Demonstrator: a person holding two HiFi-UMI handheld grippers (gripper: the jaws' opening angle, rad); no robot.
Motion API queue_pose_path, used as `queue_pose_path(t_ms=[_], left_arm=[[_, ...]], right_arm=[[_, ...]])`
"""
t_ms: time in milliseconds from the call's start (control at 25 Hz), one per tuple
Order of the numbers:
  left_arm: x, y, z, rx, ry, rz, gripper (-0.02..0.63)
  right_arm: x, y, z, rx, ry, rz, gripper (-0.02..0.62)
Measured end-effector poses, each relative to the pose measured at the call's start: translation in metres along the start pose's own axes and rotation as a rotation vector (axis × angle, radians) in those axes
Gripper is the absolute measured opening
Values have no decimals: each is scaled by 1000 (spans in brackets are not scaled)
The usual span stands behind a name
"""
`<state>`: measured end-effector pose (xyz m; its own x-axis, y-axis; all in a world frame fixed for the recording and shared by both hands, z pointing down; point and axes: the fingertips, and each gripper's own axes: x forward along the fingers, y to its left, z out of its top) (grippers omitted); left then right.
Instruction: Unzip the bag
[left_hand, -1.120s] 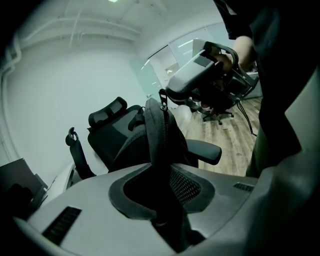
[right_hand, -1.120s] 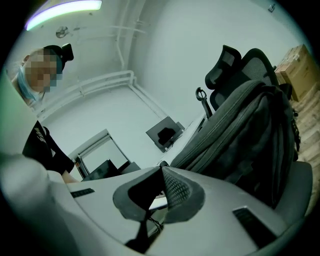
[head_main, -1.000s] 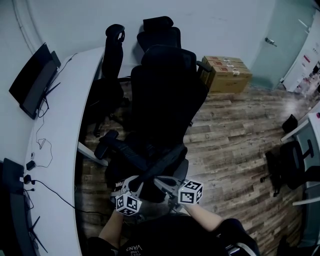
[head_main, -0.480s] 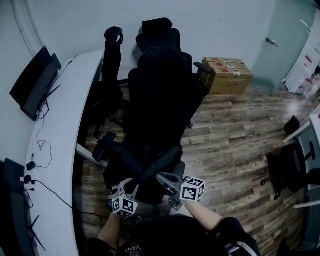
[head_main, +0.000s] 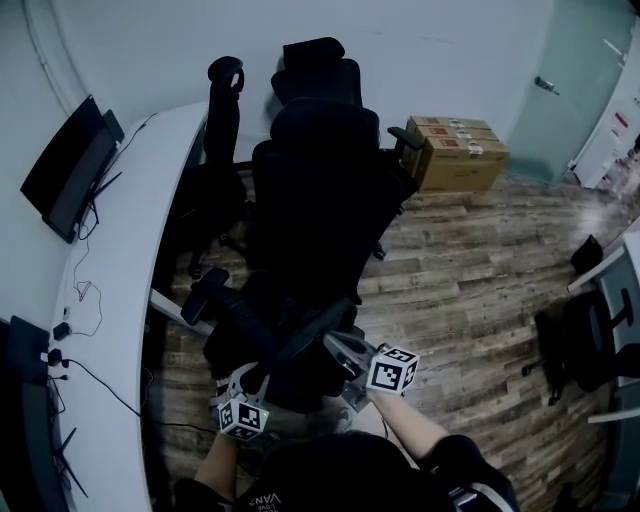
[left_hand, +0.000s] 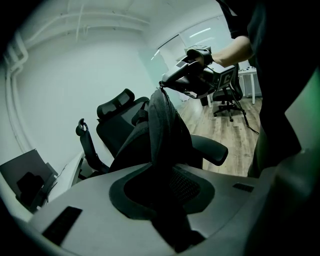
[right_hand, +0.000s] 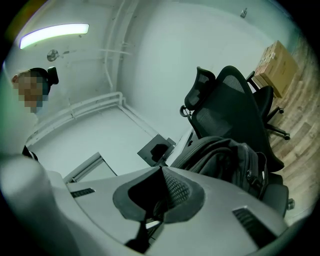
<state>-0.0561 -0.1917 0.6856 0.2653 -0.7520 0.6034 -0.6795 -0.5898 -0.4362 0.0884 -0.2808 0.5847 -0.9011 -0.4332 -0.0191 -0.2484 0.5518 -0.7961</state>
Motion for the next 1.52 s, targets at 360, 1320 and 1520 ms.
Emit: queue_pose_path(t_ms=[360, 1320, 1520], left_arm=[[5, -7, -5, -24, 27, 15, 107], [12, -10, -3, -19, 42, -2, 107], [9, -9, -4, -21, 59, -7, 108]], right_arm=[[-18, -38, 42, 0, -59, -59, 46], [-27, -105, 64, 70, -132, -207, 46], [-26, -99, 58, 59, -116, -202, 47]])
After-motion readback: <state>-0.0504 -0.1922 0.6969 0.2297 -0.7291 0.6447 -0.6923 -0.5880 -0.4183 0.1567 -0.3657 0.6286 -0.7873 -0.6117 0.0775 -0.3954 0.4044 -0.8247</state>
